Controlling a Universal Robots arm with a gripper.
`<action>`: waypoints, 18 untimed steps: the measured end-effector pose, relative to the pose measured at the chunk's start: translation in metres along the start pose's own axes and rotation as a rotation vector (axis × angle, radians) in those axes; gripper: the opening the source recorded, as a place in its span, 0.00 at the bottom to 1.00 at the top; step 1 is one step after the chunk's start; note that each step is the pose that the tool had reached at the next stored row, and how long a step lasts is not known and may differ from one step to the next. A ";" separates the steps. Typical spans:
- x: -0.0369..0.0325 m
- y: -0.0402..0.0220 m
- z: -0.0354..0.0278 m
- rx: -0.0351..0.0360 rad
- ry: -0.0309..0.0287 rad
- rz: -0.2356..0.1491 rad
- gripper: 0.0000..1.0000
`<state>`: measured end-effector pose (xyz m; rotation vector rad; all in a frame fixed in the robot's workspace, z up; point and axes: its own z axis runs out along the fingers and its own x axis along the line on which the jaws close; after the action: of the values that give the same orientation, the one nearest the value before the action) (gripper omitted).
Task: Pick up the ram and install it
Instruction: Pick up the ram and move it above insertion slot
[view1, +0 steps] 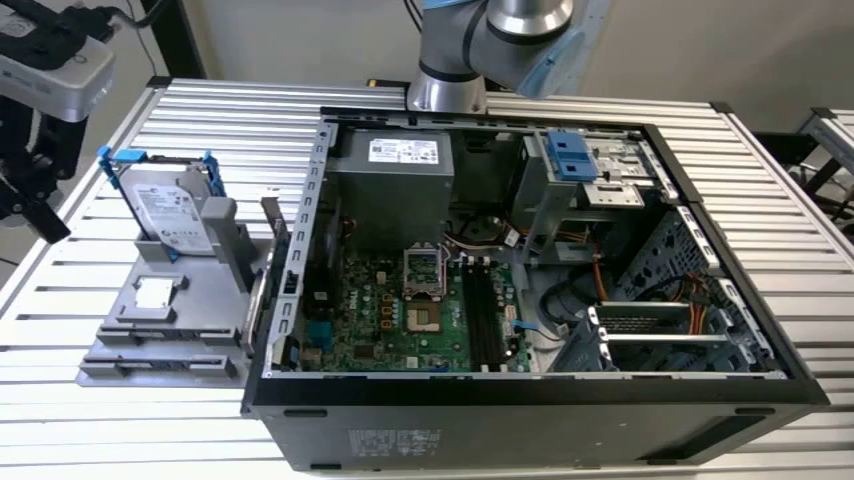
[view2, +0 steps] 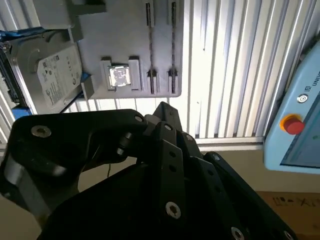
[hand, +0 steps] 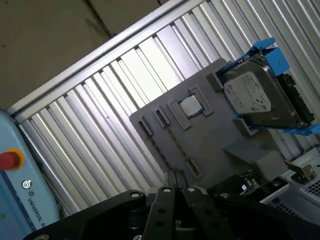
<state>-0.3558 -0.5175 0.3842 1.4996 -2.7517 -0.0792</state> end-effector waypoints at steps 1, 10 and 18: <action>0.0000 0.0000 0.0000 -0.0002 0.0008 -0.018 0.00; 0.0000 -0.0001 0.0000 0.0176 -0.0044 -0.165 0.00; 0.0000 0.0000 0.0000 0.0250 -0.0053 -0.297 0.00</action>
<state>-0.3558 -0.5175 0.3842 1.9047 -2.5196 -0.0499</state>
